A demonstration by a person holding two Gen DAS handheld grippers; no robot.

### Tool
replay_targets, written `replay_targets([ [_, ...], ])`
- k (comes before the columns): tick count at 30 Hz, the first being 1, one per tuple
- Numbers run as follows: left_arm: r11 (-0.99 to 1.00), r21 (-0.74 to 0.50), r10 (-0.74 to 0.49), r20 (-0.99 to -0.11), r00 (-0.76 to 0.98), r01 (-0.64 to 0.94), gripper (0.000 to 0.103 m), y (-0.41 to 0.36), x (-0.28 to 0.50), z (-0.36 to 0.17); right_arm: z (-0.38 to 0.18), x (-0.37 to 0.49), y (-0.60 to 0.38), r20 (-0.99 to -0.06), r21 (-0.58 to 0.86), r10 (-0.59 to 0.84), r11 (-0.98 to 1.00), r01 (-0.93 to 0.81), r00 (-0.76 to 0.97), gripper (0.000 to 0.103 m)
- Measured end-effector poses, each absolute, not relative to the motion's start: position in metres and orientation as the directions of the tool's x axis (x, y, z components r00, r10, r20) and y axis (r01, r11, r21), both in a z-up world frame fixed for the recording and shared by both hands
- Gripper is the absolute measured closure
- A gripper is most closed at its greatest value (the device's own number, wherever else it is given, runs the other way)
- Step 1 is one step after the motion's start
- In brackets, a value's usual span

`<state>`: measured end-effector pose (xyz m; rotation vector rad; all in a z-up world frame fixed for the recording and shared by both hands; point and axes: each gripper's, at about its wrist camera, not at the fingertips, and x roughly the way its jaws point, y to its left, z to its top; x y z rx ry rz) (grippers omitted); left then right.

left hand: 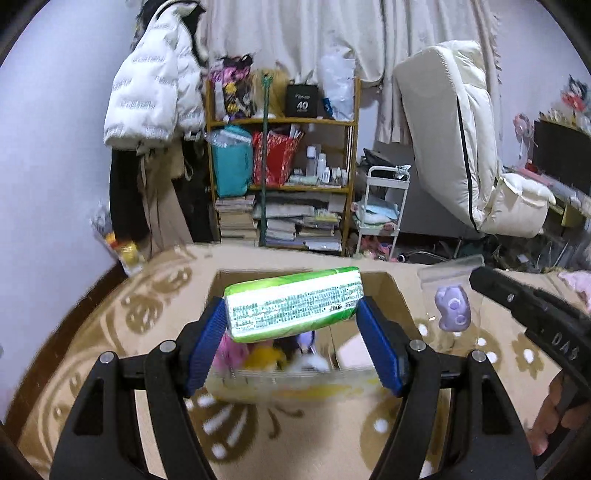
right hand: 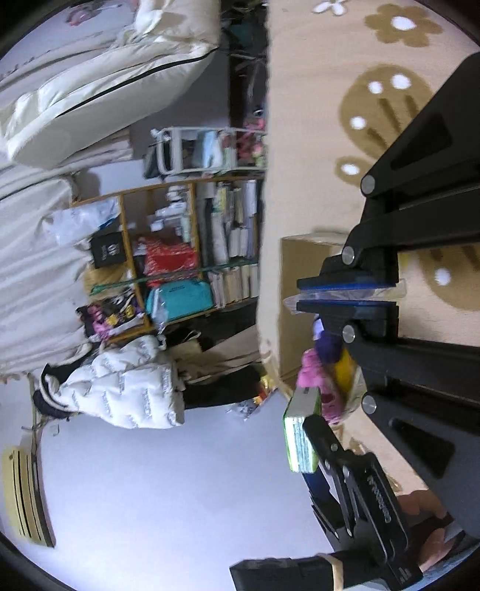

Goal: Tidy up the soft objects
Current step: 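Lift package with left gripper while right gripper carries pacifier bag over box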

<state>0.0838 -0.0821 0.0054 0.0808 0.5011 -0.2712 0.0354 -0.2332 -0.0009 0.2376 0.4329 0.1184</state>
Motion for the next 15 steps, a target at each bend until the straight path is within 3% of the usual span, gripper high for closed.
replay_targets([
  [6,0.957,0.067,-0.214,-0.494,0.843,0.282,0.032,-0.092,0.108,0.001,0.004,0.061,-0.226,-0.329,0.275,0.220,0.953,-0.130,0.918,0.098],
  [15,0.959,0.065,-0.197,-0.551,0.811,0.277,0.031,-0.098,0.132,-0.023,-0.029,0.091,-0.216,-0.409,0.261,0.242,0.955,-0.141,0.880,0.098],
])
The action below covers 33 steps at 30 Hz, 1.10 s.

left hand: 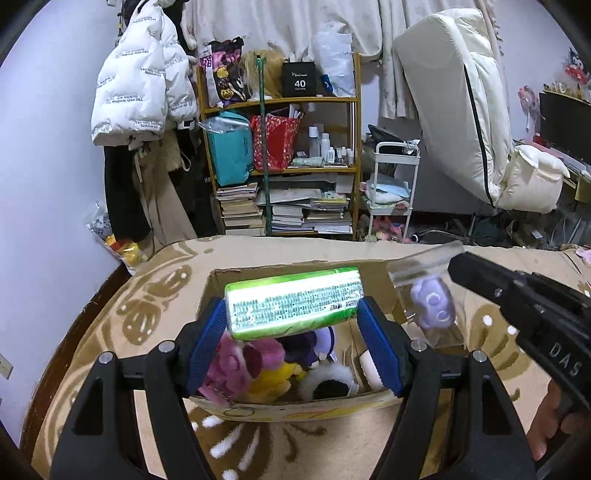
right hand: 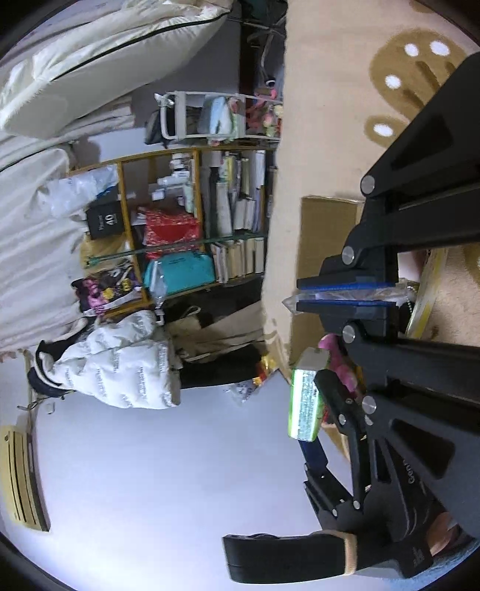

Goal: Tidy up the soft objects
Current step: 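Release package and pacifier bag into the box from both grippers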

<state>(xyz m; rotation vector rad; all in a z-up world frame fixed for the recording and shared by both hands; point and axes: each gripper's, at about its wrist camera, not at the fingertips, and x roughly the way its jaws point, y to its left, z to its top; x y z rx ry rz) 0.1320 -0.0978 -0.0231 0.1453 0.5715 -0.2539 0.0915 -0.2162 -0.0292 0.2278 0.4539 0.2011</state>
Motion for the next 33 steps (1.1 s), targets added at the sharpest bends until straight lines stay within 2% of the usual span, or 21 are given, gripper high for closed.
replay_targets([
  [12,0.964,0.055,-0.177,-0.593,0.785,0.259,0.030,-0.092,0.133,-0.033,-0.048,0.102,-0.216,-0.496,0.258,0.234,0.959,-0.115,0.836,0.097],
  [15,0.970,0.051,-0.161,-0.594,0.788,0.236,0.023,-0.084,0.128,-0.032,-0.053,0.104,-0.213,-0.519,0.262,0.238,0.959,-0.112,0.821,0.096],
  [20,0.975,0.036,-0.156,-0.586,0.795,0.218,0.021,-0.073,0.119,-0.026,-0.052,0.102,-0.212,-0.524,0.250,0.231,0.962,-0.112,0.819,0.096],
  [22,0.976,0.044,-0.148,-0.581,0.800,0.213,0.010,-0.069,0.114,-0.022,-0.050,0.100,-0.213,-0.522,0.254,0.231,0.961,-0.108,0.821,0.096],
  [23,0.977,0.046,-0.145,-0.575,0.805,0.209,0.008,-0.067,0.110,-0.020,-0.049,0.098,-0.214,-0.522,0.255,0.230,0.961,-0.107,0.821,0.096],
  [28,0.976,0.085,-0.118,-0.557,0.822,0.198,0.008,-0.061,0.094,-0.011,-0.042,0.091,-0.214,-0.525,0.238,0.213,0.966,-0.099,0.824,0.095],
  [29,0.976,0.100,-0.108,-0.550,0.828,0.193,0.007,-0.059,0.090,-0.009,-0.039,0.088,-0.214,-0.524,0.232,0.211,0.967,-0.100,0.826,0.091],
  [31,0.976,0.120,-0.091,-0.533,0.841,0.181,0.007,-0.056,0.082,-0.003,-0.032,0.080,-0.212,-0.517,0.224,0.212,0.969,-0.108,0.829,0.073],
  [32,0.976,0.124,-0.087,-0.526,0.846,0.177,0.006,-0.054,0.078,0.000,-0.028,0.076,-0.211,-0.512,0.212,0.209,0.971,-0.114,0.833,0.059],
  [33,0.976,0.126,-0.086,-0.521,0.849,0.175,0.003,-0.052,0.074,0.004,-0.024,0.072,-0.210,-0.506,0.198,0.204,0.973,-0.118,0.838,0.051],
])
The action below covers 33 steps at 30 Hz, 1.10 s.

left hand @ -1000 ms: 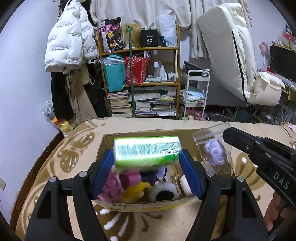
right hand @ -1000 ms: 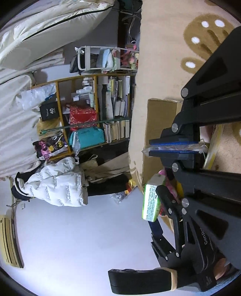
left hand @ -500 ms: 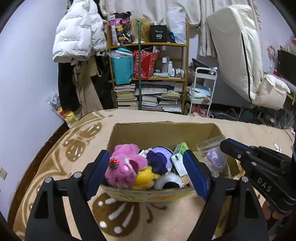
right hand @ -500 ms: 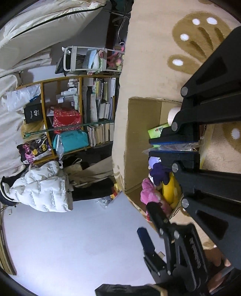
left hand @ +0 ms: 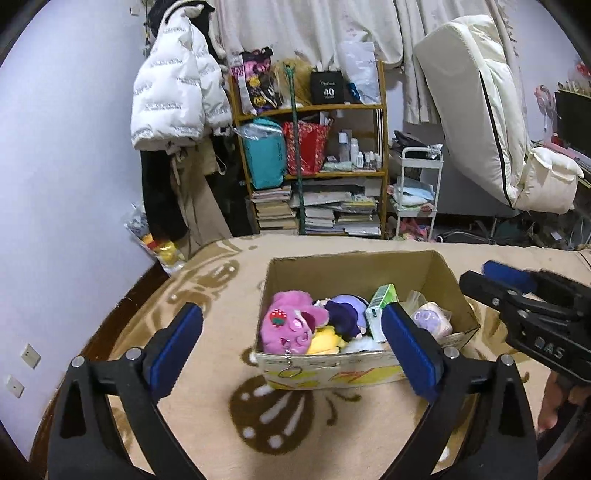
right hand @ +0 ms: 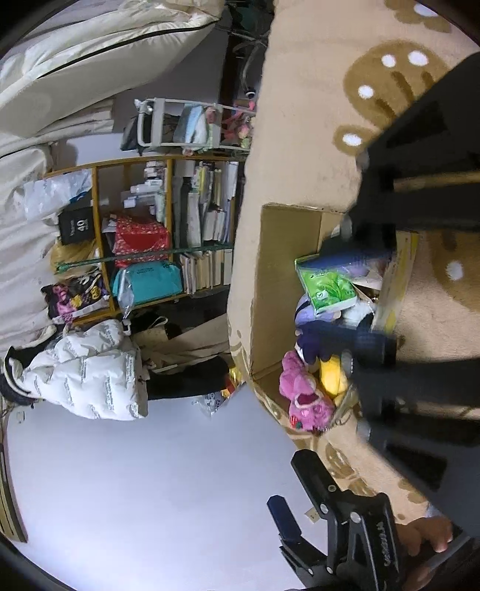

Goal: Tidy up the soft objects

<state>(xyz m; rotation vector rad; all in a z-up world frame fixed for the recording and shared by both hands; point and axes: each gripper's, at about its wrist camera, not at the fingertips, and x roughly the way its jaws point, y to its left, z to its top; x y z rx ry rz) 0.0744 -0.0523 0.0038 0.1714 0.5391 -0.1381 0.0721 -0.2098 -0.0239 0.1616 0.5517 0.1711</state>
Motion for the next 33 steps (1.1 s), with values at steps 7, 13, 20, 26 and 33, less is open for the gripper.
replay_targets([
  [7,0.975,0.155,-0.071,-0.472,0.879,0.162,0.001,-0.045,0.040,0.029,0.011,0.038,-0.202,-0.441,0.148,0.181,0.981,-0.128,0.879,0.020],
  [13,0.973,0.166,-0.073,-0.435,0.897,0.160,0.001,-0.035,0.009,0.046,0.039,0.011,-0.197,-0.402,0.125,0.170,0.984,-0.130,0.900,0.007],
  [20,0.977,0.159,-0.070,-0.401,0.914,0.144,0.001,-0.026,-0.017,0.056,0.064,-0.023,-0.201,-0.343,0.138,0.151,0.984,-0.109,0.927,0.000],
  [26,0.981,0.148,-0.060,-0.395,0.917,0.128,0.001,-0.017,-0.026,0.047,0.065,-0.040,-0.200,-0.333,0.110,0.116,0.990,-0.084,0.936,0.000],
  [33,0.987,0.123,-0.050,-0.386,0.921,0.105,0.001,-0.005,-0.029,0.036,0.044,-0.044,-0.200,-0.335,0.095,0.098,0.993,-0.070,0.937,0.000],
])
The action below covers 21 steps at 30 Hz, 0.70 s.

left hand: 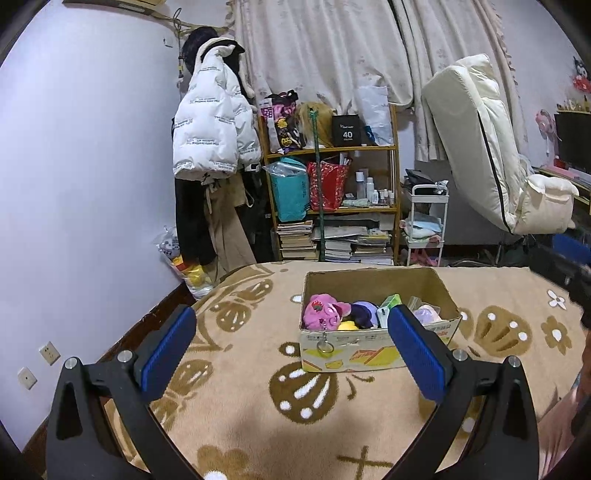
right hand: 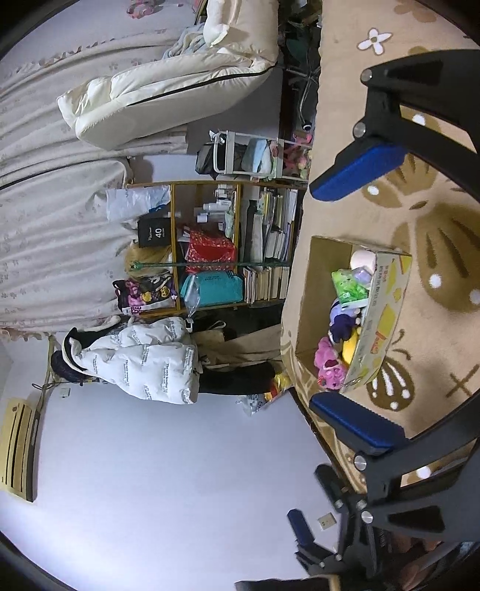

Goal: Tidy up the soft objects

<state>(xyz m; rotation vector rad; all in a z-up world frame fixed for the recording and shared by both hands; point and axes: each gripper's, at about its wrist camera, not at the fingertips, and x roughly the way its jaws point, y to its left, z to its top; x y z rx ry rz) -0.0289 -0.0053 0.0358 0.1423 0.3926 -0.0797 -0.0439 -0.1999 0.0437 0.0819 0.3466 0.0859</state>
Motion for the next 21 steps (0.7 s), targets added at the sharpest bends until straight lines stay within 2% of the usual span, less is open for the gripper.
replay_targets([
  [9,0.987,0.119,-0.050,-0.398,0.916,0.105,0.001,-0.004,-0.022,0.025,0.012,-0.035,-0.207,-0.359,0.092,0.079,0.995,-0.049,0.930,0.000],
  [21,0.987,0.127,-0.045,-0.399,0.916,0.104,0.001,-0.005,-0.014,0.015,0.001,-0.027,-0.218,-0.380,0.115,0.050,0.993,-0.006,0.923,0.000],
])
